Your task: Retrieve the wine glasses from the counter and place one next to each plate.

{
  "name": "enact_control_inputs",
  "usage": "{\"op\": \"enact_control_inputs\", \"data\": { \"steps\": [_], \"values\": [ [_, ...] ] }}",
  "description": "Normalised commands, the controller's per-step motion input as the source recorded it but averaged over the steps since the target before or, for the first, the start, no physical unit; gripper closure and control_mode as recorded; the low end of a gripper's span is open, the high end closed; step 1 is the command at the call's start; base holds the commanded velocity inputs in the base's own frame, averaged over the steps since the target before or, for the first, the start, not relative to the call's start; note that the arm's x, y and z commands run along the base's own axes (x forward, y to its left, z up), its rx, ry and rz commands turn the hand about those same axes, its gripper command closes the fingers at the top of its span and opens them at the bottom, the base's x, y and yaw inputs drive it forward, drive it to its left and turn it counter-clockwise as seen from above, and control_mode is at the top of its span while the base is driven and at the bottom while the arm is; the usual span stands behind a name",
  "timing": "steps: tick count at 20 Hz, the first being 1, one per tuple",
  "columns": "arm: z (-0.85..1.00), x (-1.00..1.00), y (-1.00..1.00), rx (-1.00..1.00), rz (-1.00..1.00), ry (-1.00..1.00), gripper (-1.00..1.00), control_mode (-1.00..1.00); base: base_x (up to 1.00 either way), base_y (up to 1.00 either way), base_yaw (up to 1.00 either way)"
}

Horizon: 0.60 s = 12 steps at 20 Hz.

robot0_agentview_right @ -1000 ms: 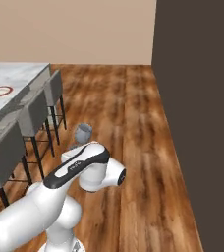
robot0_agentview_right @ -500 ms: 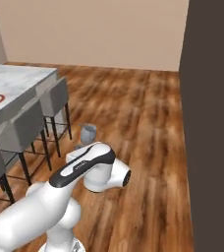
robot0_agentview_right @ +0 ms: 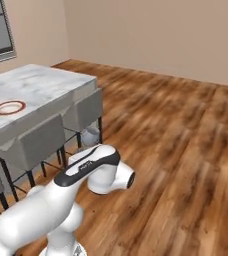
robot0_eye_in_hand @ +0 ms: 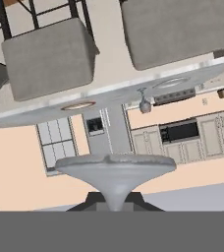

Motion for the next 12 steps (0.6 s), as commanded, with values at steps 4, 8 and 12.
{"op": "enact_control_inputs", "data": {
  "steps": [4,8,12],
  "values": [
    [0.0,0.0,0.0,0.0,0.0,0.0,1.0,1.0,1.0,-0.66,0.22],
    [0.0,0.0,0.0,0.0,0.0,0.0,1.0,1.0,1.0,-0.16,0.13],
    [0.0,0.0,0.0,0.0,0.0,0.0,1.0,1.0,1.0,0.13,0.14]
  ]
}}
